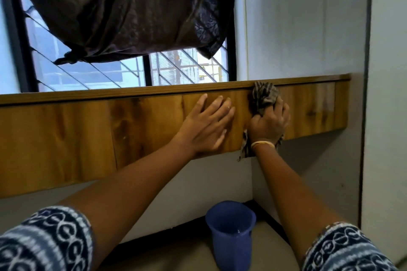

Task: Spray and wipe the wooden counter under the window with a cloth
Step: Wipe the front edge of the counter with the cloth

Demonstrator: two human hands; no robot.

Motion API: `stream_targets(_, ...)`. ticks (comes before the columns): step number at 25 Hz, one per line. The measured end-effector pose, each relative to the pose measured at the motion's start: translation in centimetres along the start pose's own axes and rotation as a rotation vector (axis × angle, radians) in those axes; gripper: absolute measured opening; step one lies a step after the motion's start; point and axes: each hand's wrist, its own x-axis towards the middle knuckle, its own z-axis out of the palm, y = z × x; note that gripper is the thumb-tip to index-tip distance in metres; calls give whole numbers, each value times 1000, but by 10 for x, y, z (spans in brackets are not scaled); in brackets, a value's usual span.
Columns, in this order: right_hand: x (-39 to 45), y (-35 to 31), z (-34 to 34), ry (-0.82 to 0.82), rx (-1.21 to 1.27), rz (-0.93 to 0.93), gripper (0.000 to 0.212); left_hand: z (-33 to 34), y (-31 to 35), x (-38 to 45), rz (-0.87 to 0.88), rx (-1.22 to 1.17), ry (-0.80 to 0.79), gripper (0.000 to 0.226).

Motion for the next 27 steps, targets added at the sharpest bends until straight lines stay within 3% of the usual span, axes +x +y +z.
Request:
stream_targets(8, 70, 91, 0, 36, -36, 301, 58, 20, 49, 61, 129, 7, 16, 69)
stream_targets(15, 141, 156, -5, 34, -89, 738, 43, 21, 49, 61, 128, 19, 16, 71)
stream_targets(22, 120, 166, -12, 70, -6, 1051, 39, 21, 54, 64, 127, 8, 11, 68)
stream_targets(27, 61, 141, -34, -156, 34, 1080, 42, 5, 53, 57, 82, -137, -106, 67)
